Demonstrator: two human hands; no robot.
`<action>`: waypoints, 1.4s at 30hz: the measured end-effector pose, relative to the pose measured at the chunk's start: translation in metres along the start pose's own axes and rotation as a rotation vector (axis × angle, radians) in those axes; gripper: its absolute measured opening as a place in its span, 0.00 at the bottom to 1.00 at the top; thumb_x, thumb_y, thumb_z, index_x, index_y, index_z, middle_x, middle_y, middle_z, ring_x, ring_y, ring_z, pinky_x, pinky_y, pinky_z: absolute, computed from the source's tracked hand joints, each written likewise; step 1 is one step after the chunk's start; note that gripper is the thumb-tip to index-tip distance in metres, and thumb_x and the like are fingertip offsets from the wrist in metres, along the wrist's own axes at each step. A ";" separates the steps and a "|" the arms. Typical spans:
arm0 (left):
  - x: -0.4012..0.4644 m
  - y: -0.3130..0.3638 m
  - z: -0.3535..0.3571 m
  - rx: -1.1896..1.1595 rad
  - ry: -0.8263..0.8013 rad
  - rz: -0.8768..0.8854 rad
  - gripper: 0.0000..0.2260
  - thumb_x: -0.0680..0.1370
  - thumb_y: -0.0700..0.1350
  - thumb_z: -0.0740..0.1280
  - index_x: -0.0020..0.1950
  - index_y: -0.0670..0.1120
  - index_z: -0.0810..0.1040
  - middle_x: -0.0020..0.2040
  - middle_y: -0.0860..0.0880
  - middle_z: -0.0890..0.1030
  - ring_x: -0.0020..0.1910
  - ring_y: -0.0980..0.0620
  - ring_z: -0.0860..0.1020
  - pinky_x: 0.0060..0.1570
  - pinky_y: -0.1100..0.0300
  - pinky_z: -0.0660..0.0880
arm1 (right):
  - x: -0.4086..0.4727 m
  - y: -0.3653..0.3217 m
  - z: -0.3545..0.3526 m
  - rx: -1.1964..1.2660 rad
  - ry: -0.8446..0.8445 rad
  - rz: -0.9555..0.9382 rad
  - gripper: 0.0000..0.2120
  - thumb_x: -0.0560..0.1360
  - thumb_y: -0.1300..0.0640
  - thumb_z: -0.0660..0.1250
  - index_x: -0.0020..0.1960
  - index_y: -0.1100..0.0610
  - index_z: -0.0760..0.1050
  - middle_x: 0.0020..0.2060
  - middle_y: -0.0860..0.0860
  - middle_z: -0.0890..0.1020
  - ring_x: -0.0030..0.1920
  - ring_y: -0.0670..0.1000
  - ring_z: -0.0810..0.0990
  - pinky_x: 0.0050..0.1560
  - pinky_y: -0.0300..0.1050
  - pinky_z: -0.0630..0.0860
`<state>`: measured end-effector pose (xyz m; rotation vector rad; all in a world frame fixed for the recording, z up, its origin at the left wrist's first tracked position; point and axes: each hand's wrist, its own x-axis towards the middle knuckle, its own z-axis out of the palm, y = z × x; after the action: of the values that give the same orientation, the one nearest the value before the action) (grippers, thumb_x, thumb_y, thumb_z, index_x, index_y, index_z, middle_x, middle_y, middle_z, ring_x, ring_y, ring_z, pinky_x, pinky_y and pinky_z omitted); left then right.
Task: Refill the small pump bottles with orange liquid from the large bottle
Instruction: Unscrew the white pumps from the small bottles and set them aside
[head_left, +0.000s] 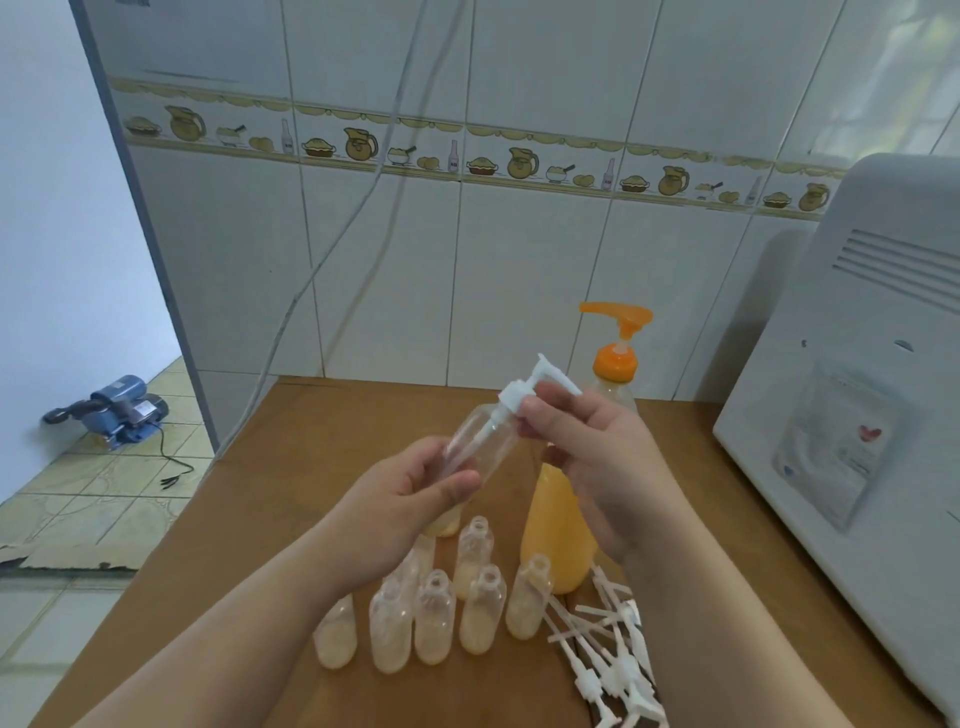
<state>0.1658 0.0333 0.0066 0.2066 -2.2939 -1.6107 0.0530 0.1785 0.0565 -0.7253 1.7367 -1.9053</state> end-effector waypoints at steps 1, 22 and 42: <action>0.001 0.000 0.001 0.027 -0.048 -0.015 0.18 0.68 0.65 0.64 0.52 0.55 0.77 0.45 0.52 0.81 0.47 0.51 0.79 0.54 0.49 0.75 | -0.002 0.000 0.001 0.016 -0.007 0.010 0.22 0.65 0.55 0.74 0.59 0.53 0.77 0.47 0.51 0.85 0.50 0.49 0.82 0.53 0.45 0.75; 0.038 -0.027 0.000 0.070 0.193 -0.259 0.12 0.73 0.49 0.71 0.55 0.53 0.73 0.54 0.52 0.79 0.53 0.53 0.78 0.56 0.52 0.76 | -0.028 -0.002 -0.067 0.153 0.475 -0.260 0.13 0.68 0.61 0.71 0.52 0.54 0.79 0.44 0.48 0.82 0.47 0.46 0.81 0.49 0.37 0.77; 0.112 -0.077 0.060 0.616 -0.059 -0.494 0.15 0.67 0.38 0.72 0.39 0.49 0.65 0.46 0.47 0.77 0.40 0.54 0.75 0.34 0.64 0.72 | -0.074 0.207 -0.116 -0.361 0.722 0.015 0.17 0.64 0.70 0.76 0.40 0.50 0.77 0.44 0.50 0.82 0.44 0.47 0.78 0.42 0.29 0.74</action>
<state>0.0352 0.0260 -0.0636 0.9401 -2.8791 -1.0298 0.0298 0.2938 -0.1630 -0.1143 2.5492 -2.0047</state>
